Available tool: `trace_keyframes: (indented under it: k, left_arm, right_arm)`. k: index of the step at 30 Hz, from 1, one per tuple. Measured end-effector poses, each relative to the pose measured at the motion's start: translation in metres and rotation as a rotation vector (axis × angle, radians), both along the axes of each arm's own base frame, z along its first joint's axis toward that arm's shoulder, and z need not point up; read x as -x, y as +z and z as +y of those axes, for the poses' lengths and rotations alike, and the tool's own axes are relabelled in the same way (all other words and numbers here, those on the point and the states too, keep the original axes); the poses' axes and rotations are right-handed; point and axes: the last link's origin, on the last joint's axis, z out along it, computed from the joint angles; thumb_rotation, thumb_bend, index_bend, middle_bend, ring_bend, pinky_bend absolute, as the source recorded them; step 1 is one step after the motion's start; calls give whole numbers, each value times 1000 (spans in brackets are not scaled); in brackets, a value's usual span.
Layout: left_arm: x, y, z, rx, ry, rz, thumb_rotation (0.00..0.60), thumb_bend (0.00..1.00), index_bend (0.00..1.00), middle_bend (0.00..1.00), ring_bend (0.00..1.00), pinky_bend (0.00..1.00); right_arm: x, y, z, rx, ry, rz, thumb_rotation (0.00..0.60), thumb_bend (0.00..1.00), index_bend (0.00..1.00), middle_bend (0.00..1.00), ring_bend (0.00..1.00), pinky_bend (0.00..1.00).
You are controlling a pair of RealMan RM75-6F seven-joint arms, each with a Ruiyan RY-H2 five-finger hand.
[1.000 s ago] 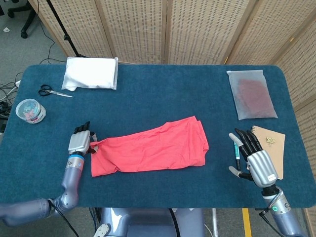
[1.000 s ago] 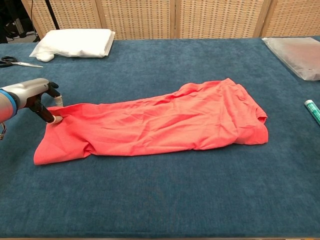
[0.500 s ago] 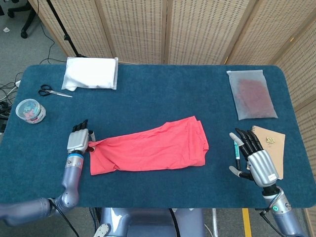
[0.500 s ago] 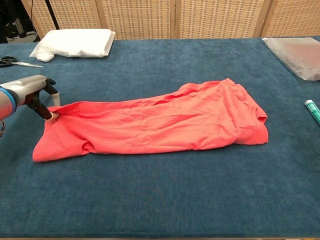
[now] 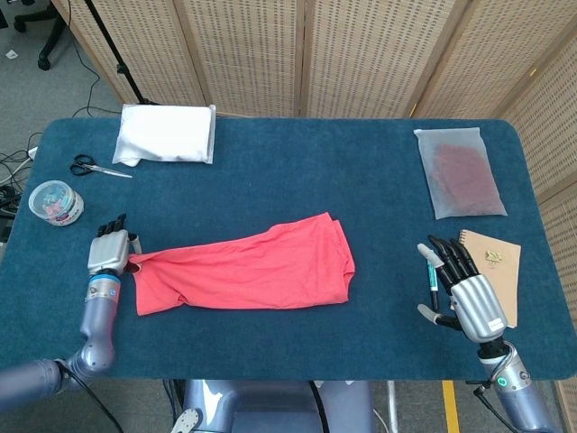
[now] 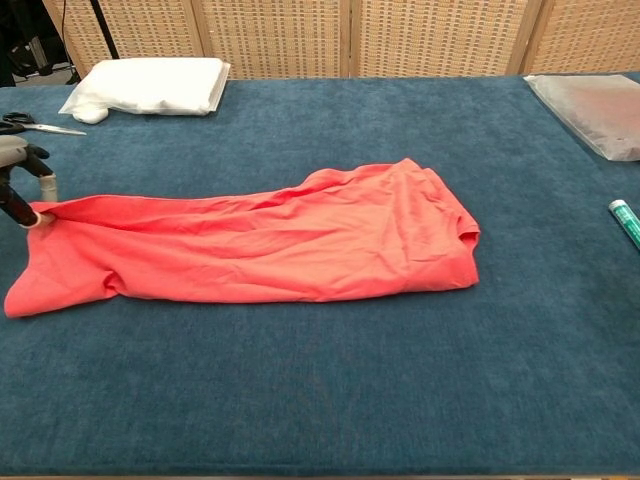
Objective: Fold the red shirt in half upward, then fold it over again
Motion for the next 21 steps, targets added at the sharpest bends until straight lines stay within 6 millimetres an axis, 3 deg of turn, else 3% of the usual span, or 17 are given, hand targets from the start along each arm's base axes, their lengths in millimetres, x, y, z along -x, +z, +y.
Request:
trace_keyframes:
  k: [15, 21]
  left_arm:
    - [87, 67, 0, -24, 93, 118, 600, 539, 748, 0, 0, 0]
    - [95, 70, -1, -19, 95, 125, 600, 538, 748, 0, 0, 0]
  right_arm:
    - [-2, -4, 0, -5, 0, 11, 600, 0, 0, 0, 0, 4]
    - [-2, -3, -1, -4, -2, 7, 600, 0, 0, 0, 0, 4]
